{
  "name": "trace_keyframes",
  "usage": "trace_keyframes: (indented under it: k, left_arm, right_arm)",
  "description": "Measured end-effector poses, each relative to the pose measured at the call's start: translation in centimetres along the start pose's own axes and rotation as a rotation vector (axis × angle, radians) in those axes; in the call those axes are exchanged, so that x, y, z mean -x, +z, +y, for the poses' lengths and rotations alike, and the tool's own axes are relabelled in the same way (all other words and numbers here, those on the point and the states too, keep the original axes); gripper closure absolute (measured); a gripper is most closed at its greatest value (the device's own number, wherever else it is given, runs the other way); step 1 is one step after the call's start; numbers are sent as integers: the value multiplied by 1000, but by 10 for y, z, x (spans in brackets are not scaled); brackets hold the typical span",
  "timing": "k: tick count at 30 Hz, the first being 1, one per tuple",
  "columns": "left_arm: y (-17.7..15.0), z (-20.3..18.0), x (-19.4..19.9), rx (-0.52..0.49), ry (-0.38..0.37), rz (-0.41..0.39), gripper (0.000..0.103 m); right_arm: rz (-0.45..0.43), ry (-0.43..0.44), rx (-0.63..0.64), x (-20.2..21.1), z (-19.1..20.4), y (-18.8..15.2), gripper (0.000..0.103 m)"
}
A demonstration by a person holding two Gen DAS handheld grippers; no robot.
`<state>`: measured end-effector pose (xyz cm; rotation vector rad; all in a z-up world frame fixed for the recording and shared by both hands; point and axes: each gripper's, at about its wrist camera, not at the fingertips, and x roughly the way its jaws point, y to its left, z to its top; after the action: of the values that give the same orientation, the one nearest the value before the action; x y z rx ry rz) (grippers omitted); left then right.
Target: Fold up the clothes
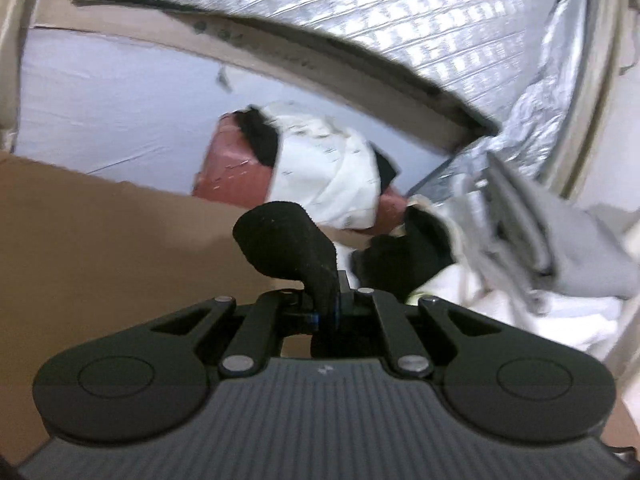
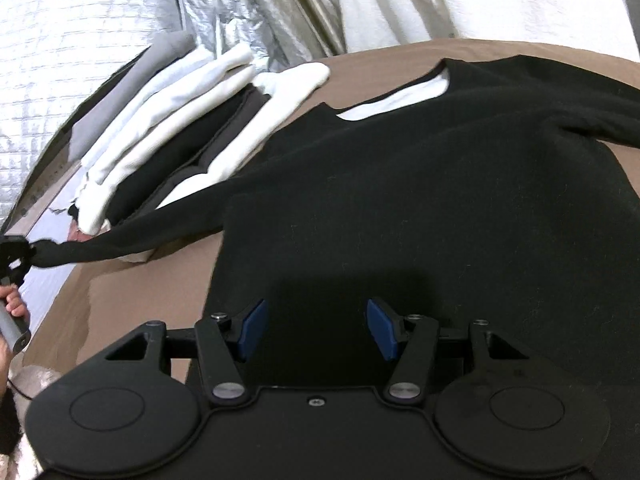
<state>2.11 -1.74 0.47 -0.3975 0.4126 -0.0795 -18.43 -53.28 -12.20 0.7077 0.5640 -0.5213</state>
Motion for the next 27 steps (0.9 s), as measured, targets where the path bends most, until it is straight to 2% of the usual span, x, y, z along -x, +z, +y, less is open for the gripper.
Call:
trace_keyframes:
  k: [3,7,11,15,17,19,20,22,23,24,25,27]
  left_arm:
    - [1,-18,18,-32,-99,-41,97]
    - [6,-62,48,-130,-300,-51,97]
    - [1,-137,85,-226,-602,31,97]
    - [-28,-232,137,-420,-737,3,97]
    - [-46,-274,151,-458,-874,80,97]
    - [-66,-313,159,-488,-1009,206,95]
    - [-78,-326,159,-518,-1043,277,93]
    - [-103,-347,156,-584,-1088,430,82]
    - [-112,-350,154,-604,-1100,480,75]
    - [-117,-343,151,-607,-1101,489,67]
    - [-119,-332,148,-607,-1092,466,61]
    - [-121,-301,136,-641,-1016,345,40]
  right_arm:
    - [13,45,54,-1,12,-1,42]
    - [-3,81,102,9,23,6,42]
    - [-37,125,117,37,15,26,42]
    - [-94,102,158,60,-2,33,41]
    - [-105,87,117,61,-13,30,41]
    - [-104,75,87,59,-20,27,41]
    - [-95,66,85,60,-22,28,41]
    - [-77,48,80,60,-27,29,41]
    - [-69,31,81,63,-30,29,41]
    - [-56,-6,82,69,-34,29,41]
    - [-39,-39,95,77,-35,29,41]
    - [-11,-70,163,96,-30,26,40]
